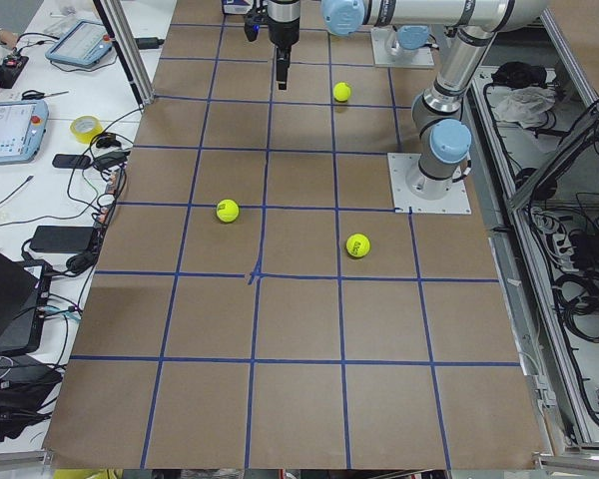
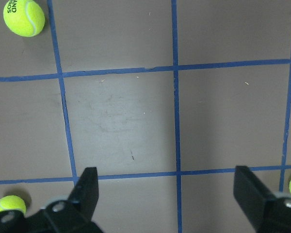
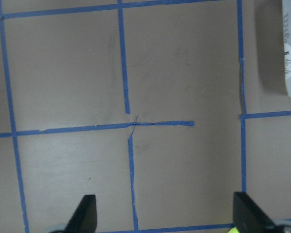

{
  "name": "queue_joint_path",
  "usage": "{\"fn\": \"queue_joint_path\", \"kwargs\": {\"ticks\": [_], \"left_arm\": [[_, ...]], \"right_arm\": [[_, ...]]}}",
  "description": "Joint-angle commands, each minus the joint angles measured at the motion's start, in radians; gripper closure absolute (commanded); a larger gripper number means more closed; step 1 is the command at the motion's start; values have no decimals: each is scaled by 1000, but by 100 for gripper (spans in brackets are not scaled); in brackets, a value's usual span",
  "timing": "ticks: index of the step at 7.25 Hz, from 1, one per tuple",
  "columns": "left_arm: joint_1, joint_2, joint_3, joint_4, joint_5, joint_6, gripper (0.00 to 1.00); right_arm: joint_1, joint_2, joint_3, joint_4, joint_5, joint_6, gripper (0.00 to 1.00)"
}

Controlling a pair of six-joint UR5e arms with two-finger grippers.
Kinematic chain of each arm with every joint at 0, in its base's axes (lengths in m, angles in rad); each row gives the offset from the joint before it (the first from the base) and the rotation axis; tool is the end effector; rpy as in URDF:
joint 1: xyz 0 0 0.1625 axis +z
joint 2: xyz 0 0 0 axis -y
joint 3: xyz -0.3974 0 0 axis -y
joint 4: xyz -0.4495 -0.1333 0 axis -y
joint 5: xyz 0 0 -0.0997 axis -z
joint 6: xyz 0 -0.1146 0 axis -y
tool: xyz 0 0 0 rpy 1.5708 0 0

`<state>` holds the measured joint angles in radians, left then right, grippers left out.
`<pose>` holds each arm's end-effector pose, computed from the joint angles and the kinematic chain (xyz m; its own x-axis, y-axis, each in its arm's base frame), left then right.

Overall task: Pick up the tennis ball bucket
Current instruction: 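Move the right gripper down over the upright white-and-blue tennis ball can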

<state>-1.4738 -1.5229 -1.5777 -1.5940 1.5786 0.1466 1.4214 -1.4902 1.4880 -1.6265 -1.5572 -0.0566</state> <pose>-0.0803 -0.5421 0.4651 -0.9987 0.0494 -0.0103 0.0496 0.9986 -0.0165 0.0459 -0.6012 0.4510 -0.9957 0.0920 -0.0103 0.0924 0.9940 -0.0586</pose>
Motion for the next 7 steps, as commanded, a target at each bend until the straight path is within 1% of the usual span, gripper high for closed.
{"fn": "queue_joint_path", "kwargs": {"ticks": [1,2,3,4,5,6,7], "left_arm": [[0,-5,1,2,6,7,0],[-2,1,-1,-6,6,7,0],[-3,-2,-1,-10,-5,7,0],[-8,-2,2,-8,-43,-4,0],[-3,0,1,-4,-98,8,0],[-5,-5,1,-6,-86,7,0],[-2,-2,1,0,-85,8,0]], "right_arm": [[-99,74,9,-93,-11,-11,0],[-157,124,12,-105,-6,-64,0],[-198,180,20,-195,-12,-144,0],[-225,236,17,-223,-14,-184,0],[-269,289,18,-290,-56,-237,0],[-291,360,18,-388,-60,-340,0],[-314,417,18,-468,-52,-388,0]]}}
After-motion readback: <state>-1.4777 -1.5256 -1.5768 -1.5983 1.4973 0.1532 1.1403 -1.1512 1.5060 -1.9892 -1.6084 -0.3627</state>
